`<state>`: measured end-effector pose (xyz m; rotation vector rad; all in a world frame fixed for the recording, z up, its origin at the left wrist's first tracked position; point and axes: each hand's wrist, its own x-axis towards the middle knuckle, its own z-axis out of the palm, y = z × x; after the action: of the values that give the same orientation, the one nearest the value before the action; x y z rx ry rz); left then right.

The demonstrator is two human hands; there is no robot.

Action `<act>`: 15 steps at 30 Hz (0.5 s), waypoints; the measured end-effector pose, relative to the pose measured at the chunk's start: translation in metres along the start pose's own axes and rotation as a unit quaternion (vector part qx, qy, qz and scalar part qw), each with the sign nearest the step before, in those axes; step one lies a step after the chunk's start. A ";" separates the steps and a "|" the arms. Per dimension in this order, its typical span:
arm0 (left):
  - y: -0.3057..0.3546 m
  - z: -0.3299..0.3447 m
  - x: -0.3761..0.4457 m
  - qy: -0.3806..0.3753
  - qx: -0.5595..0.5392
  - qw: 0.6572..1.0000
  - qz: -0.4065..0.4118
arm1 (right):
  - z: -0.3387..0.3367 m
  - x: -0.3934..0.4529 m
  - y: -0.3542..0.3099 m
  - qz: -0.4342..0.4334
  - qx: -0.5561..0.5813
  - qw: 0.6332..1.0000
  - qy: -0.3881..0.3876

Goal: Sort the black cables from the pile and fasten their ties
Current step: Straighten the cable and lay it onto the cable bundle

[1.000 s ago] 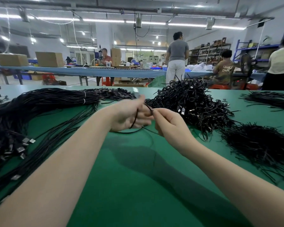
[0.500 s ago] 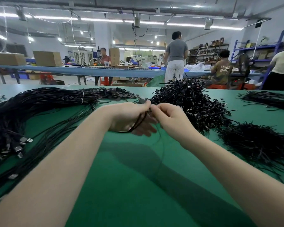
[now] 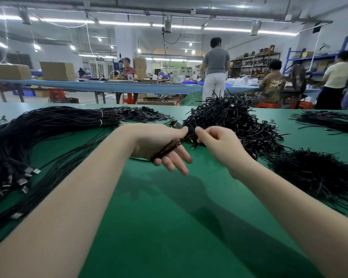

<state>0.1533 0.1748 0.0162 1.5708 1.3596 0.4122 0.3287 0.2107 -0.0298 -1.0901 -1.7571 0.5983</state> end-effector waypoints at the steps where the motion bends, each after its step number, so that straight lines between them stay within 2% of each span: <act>1: -0.001 0.005 0.007 0.046 -0.002 0.999 -0.010 | 0.002 0.000 -0.009 -0.036 0.004 0.999 -0.006; 2: -0.001 0.009 0.014 0.100 -0.053 0.994 0.007 | 0.006 -0.003 -0.018 -0.067 0.013 0.997 -0.030; 4: -0.002 0.008 0.021 0.172 -0.202 0.960 0.087 | 0.018 -0.013 -0.027 -0.095 0.045 0.989 -0.103; 7: 0.001 0.001 0.021 0.165 -0.375 0.894 0.183 | 0.032 -0.024 -0.018 -0.054 0.097 0.977 -0.184; 9: 0.002 0.001 0.018 0.151 -0.419 0.871 0.208 | 0.031 -0.024 -0.006 -0.006 0.114 0.973 -0.200; 12: 0.001 0.006 0.018 0.116 -0.416 0.877 0.210 | 0.025 -0.020 0.009 0.018 0.100 0.978 -0.185; 15: -0.001 0.012 0.022 0.079 -0.431 0.873 0.215 | 0.023 -0.016 0.019 0.044 0.095 0.985 -0.136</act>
<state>0.1686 0.1895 0.0024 1.0564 0.7232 1.2509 0.3184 0.2079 -0.0613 -0.9903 -1.8449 0.9888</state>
